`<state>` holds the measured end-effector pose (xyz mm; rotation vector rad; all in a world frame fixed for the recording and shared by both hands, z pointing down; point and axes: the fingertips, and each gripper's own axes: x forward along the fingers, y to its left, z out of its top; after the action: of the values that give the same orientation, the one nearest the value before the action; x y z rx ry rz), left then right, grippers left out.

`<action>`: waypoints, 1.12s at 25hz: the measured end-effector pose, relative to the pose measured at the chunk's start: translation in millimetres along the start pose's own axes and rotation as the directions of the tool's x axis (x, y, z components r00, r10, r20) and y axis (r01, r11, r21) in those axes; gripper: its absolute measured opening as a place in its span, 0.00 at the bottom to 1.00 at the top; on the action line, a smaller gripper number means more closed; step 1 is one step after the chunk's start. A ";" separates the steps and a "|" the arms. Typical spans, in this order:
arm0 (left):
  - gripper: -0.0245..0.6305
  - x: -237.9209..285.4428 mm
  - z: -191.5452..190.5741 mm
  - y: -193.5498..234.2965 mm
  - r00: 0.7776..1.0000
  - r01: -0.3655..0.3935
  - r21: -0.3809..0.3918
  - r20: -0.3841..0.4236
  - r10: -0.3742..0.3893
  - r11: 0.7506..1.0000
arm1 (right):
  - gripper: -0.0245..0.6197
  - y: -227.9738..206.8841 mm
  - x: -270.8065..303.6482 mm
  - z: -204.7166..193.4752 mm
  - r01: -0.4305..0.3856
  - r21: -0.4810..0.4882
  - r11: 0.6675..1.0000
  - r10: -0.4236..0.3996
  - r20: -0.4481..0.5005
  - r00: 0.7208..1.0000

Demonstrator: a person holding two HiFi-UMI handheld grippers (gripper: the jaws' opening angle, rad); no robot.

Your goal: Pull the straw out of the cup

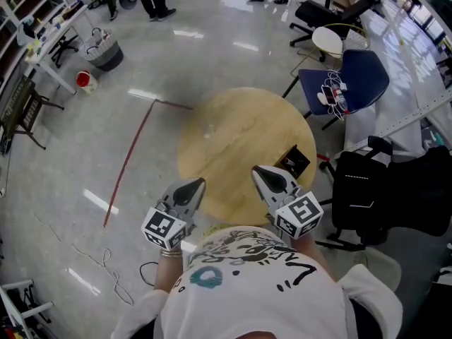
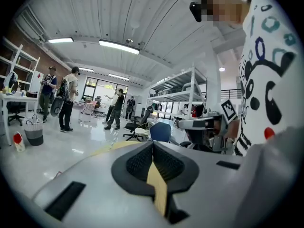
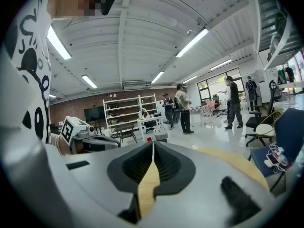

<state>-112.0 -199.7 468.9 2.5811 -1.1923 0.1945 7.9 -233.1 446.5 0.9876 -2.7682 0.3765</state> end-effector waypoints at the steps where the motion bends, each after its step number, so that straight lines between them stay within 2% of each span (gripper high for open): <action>1: 0.06 4.5 -0.2 2.0 1.000 -0.006 -0.003 0.000 0.006 1.000 | 0.08 -4.1 2.6 0.1 -0.010 0.001 1.000 0.010 -0.002 1.000; 9: 0.06 45.1 2.5 16.4 0.999 -0.041 -0.019 -0.020 0.041 0.999 | 0.08 -42.5 20.6 -0.7 -0.086 0.005 0.996 0.086 -0.035 0.996; 13: 0.06 52.3 5.0 24.9 0.998 -0.060 -0.032 -0.020 0.059 0.998 | 0.08 -55.2 29.1 4.7 -0.092 -0.009 0.996 0.092 -0.041 0.995; 22: 0.06 67.6 13.9 44.4 1.000 -0.010 -0.028 -0.029 0.009 1.000 | 0.08 -60.2 54.4 10.0 -0.071 0.016 0.997 0.072 -0.050 0.996; 28: 0.06 68.3 2.5 67.4 0.996 0.009 0.014 -0.092 -0.008 1.000 | 0.09 -46.4 73.9 2.8 -0.081 0.020 0.997 0.082 -0.091 0.992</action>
<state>-119.1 -291.3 496.8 2.5596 -1.1516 0.3173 -19.0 -312.6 470.5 0.8407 -2.7326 0.4461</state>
